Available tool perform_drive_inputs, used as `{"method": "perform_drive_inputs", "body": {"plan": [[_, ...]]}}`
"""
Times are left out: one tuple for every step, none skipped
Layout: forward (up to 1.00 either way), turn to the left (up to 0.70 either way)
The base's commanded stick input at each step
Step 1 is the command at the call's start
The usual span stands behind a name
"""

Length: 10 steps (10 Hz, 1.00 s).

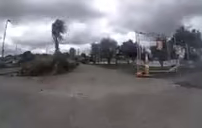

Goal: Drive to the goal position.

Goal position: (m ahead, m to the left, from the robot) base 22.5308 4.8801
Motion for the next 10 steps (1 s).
{"method": "perform_drive_inputs", "body": {"plan": [[1.0, 0.0], [1.0, 0.0], [1.0, 0.0], [1.0, 0.0], [1.0, 0.0], [1.0, 0.0], [1.0, 0.0], [1.0, 0.0], [1.0, 0.0], [1.0, 0.0]]}}
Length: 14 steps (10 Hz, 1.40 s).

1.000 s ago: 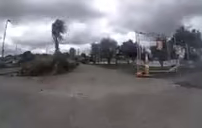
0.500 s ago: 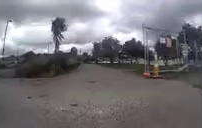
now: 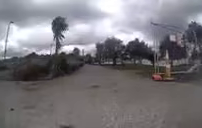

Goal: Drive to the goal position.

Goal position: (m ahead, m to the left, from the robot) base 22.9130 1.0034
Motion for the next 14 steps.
{"method": "perform_drive_inputs", "body": {"plan": [[1.0, 0.0], [1.0, 0.0], [1.0, 0.0], [1.0, 0.0], [1.0, 0.0], [1.0, 0.0], [1.0, 0.0], [1.0, 0.0], [1.0, 0.0], [1.0, 0.0], [1.0, 0.0], [1.0, 0.0], [1.0, 0.0], [1.0, 0.0]]}}
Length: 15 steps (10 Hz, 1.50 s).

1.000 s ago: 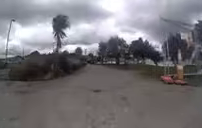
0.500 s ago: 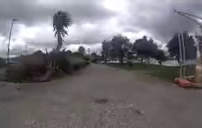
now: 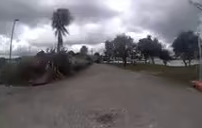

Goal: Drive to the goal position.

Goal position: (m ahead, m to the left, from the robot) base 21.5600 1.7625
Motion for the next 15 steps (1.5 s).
{"method": "perform_drive_inputs", "body": {"plan": [[1.0, 0.0], [1.0, -0.27], [1.0, -0.27], [1.0, -0.27], [1.0, -0.27], [1.0, -0.27], [1.0, -0.27], [1.0, -0.27], [1.0, -0.27], [1.0, -0.27], [1.0, -0.27], [1.0, -0.27], [1.0, -0.27], [1.0, -0.27], [1.0, -0.27]]}}
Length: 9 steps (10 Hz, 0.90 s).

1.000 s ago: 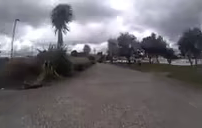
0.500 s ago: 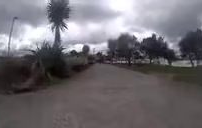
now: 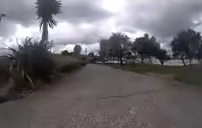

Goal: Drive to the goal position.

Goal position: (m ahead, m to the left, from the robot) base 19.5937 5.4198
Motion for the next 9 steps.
{"method": "perform_drive_inputs", "body": {"plan": [[1.0, -0.23], [1.0, -0.19], [1.0, -0.15], [1.0, -0.11], [1.0, -0.07], [1.0, -0.03], [1.0, 0.0], [1.0, 0.0], [1.0, 0.0]]}}
